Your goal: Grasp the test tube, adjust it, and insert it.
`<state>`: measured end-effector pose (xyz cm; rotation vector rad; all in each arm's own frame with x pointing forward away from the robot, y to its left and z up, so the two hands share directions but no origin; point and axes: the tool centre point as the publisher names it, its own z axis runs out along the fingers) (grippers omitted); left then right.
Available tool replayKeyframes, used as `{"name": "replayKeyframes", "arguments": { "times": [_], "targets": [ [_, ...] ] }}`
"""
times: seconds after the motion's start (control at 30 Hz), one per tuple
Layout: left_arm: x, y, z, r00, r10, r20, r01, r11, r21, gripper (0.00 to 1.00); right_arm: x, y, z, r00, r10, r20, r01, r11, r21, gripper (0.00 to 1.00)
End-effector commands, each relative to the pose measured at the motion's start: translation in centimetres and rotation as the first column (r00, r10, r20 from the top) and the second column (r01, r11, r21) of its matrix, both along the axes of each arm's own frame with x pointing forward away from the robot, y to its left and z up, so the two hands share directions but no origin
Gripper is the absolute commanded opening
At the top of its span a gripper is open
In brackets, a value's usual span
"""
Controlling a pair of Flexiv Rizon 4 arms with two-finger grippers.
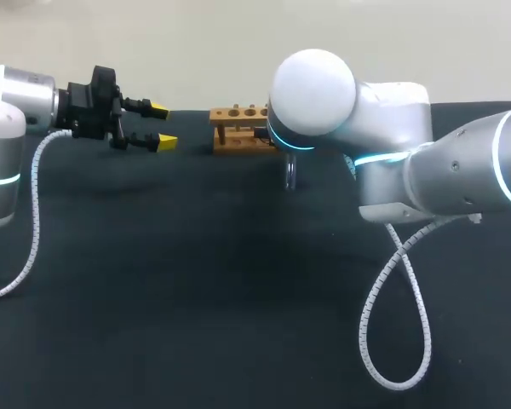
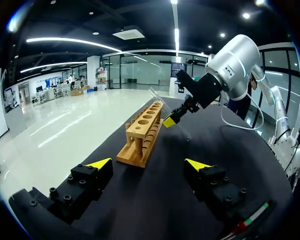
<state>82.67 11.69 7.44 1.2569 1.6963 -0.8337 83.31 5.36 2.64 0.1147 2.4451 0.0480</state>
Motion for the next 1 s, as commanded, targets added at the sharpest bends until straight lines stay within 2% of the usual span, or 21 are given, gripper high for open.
{"name": "replayKeyframes", "arguments": {
  "times": [0.03,0.3,0.43,0.73,1.0],
  "targets": [
    [-0.1,0.0,-0.1,1.0,0.002,0.004,-0.002,1.0,-0.002,1.0,-0.3,-0.2,0.7,1.0,-0.02,0.024,0.02,1.0,0.006,0.0],
    [-0.1,0.0,-0.1,1.0,0.002,0.004,-0.002,1.0,-0.002,1.0,-2.5,-0.5,4.3,0.992,-0.071,0.101,0.068,0.997,0.033,0.0],
    [-0.1,0.0,-0.1,1.0,0.002,0.004,-0.002,1.0,-0.002,1.0,-2.7,-0.8,5.9,0.981,-0.112,0.159,0.107,0.993,0.041,0.0],
    [-0.1,0.0,-0.1,1.0,0.002,0.004,-0.002,1.0,-0.002,1.0,-0.6,-1.1,9.3,0.924,-0.168,0.344,0.157,0.986,0.058,0.0],
    [-0.1,0.0,-0.1,1.0,0.002,0.004,-0.002,1.0,-0.002,1.0,1.1,-1.1,11.0,0.89,-0.167,0.424,0.151,0.986,0.071,0.0]
  ]
}}
